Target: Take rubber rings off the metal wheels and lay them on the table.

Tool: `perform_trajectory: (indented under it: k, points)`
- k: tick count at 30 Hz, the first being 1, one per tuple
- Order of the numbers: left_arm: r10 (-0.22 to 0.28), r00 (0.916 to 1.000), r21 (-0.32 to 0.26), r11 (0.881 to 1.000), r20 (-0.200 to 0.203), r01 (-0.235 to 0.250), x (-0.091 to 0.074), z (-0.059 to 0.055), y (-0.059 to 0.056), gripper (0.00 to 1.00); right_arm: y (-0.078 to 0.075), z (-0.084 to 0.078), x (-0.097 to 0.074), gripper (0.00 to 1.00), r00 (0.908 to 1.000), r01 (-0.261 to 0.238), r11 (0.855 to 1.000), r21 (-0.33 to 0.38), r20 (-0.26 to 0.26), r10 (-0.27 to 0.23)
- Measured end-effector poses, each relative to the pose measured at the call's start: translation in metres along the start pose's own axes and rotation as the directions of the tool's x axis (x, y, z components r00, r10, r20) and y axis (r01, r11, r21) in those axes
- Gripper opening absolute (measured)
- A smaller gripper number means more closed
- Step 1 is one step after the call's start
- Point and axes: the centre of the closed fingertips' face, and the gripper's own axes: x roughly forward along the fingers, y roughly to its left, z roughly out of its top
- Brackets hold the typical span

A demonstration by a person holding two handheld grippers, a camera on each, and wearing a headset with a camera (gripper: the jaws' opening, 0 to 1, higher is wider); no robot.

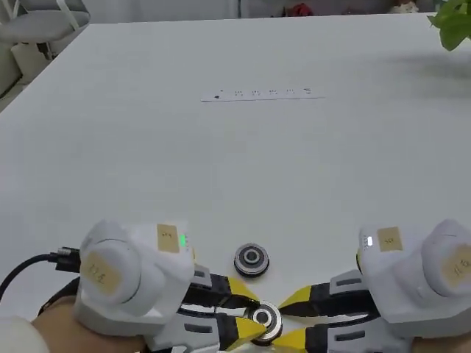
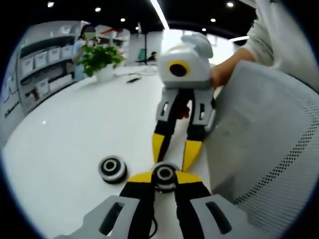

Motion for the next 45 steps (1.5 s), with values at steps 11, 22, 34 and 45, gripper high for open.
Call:
perform_trajectory:
  k: [11,22,34,45]
  points:
    - [-0.004,0.9998,0.015,1.0,0.021,0.004,0.001,0.0,-0.001,0.14,-0.002,-0.001,0.002,0.17,0.9999,0.013,0.998,-0.056,-0.009,-0.014]
    - [0.007,0.9994,0.007,1.0,0.033,-0.008,0.0,-0.001,-0.002,0.14,-0.006,-0.003,-0.005,0.01,0.999,0.044,0.994,-0.101,-0.005,-0.044]
    - [0.008,0.9992,0.012,1.0,0.038,-0.009,0.0,-0.001,-0.002,0.14,-0.01,-0.003,-0.004,0.0,0.9984,0.022,1.0,0.01,-0.051,-0.021]
    - [0.011,0.9992,0.018,1.0,0.037,-0.012,0.0,-0.001,-0.001,0.14,-0.011,-0.006,-0.001,0.0,0.9681,0.099,0.983,0.153,-0.243,-0.06]
